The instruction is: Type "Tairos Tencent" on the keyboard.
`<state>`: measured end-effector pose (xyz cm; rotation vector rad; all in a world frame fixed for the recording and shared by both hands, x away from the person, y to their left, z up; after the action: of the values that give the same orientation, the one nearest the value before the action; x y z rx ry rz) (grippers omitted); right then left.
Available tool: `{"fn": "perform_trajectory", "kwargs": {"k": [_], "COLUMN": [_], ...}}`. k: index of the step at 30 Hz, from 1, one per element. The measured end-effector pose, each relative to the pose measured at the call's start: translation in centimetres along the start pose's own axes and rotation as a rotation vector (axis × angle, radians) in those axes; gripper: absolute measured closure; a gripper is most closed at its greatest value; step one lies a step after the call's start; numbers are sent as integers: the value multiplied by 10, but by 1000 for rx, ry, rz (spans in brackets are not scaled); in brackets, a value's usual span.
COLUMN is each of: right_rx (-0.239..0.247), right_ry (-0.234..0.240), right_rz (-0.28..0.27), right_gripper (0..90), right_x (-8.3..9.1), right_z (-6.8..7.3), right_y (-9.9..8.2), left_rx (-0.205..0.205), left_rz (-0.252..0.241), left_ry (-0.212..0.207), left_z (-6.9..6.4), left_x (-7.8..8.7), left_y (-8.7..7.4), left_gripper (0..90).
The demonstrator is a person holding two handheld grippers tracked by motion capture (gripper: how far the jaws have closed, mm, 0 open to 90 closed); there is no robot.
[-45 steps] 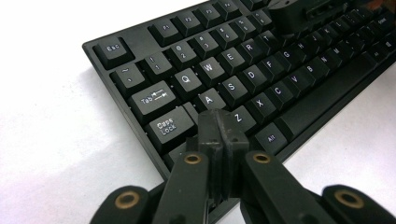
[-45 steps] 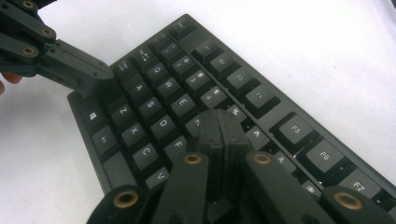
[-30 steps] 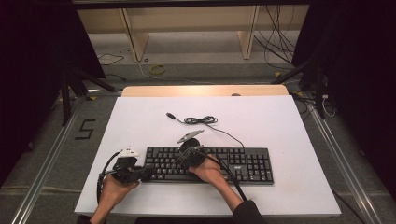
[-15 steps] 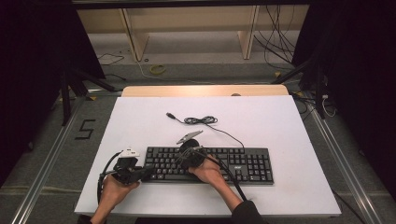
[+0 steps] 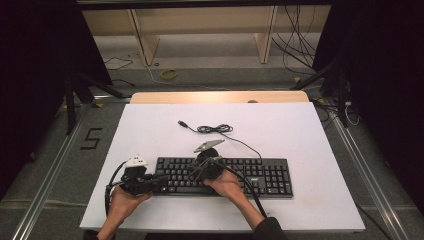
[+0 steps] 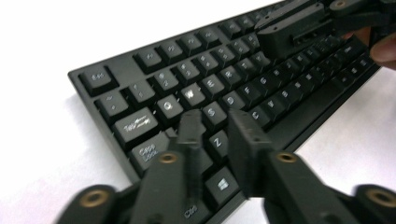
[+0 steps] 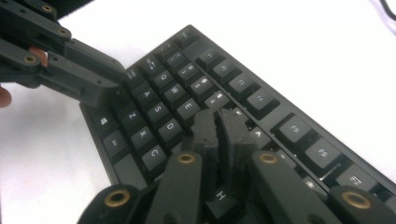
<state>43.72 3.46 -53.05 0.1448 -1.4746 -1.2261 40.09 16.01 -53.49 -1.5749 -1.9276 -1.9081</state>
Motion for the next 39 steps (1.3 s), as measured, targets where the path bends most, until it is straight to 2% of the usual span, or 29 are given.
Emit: {"fn": "perform_trajectory", "kwargs": {"k": [3, 5, 8, 9, 10, 17, 18, 22, 24, 39], "right_rx": [-5, -14, -11, -15, -18, -24, -25, -23, -23, -28], "right_ry": [5, 12, 16, 21, 27, 33, 41, 43, 44, 46], "right_rz": [-9, -25, -34, -41, -45, -58, -64, -76, -86, -120], "right_gripper": [826, 788, 752, 696, 664, 568, 525, 488, 442, 388], "right_x": [3, 9, 13, 17, 19, 27, 30, 35, 38, 50], "right_z": [-1, -2, -3, -3, -3, -5, -4, -2, -1, 0], "right_y": [-1, -2, -2, -3, -3, -6, -6, -6, -6, -6], "left_rx": [0, 1, -4, -6, -6, -14, -10, -11, -10, -14], "left_rz": [-8, -13, -23, -30, -30, -52, -54, -57, -59, -48], "left_ry": [-7, -8, -19, -15, -17, -24, -23, -22, -24, -16], "left_z": [-3, -4, -7, -7, -7, -8, -8, -7, -7, -4], "left_x": [-1, -3, -4, -5, -5, -7, -7, -9, -10, -16], "left_y": [3, 5, 8, 9, 10, 17, 18, 21, 22, 28], "left_gripper": [677, 592, 556, 507, 496, 411, 387, 357, 339, 330]}}
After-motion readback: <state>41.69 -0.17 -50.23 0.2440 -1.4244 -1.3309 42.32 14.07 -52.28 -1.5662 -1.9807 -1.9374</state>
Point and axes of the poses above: each handheld gripper's, and its own axes: x roughly backward along the jaws, y roughly out of its top, z roughly to its left, the point moved 10 cm from there along -x, roughly forward along the jaws, and after that the axes turned 2 degrees about -z, right-handed, at the moved point
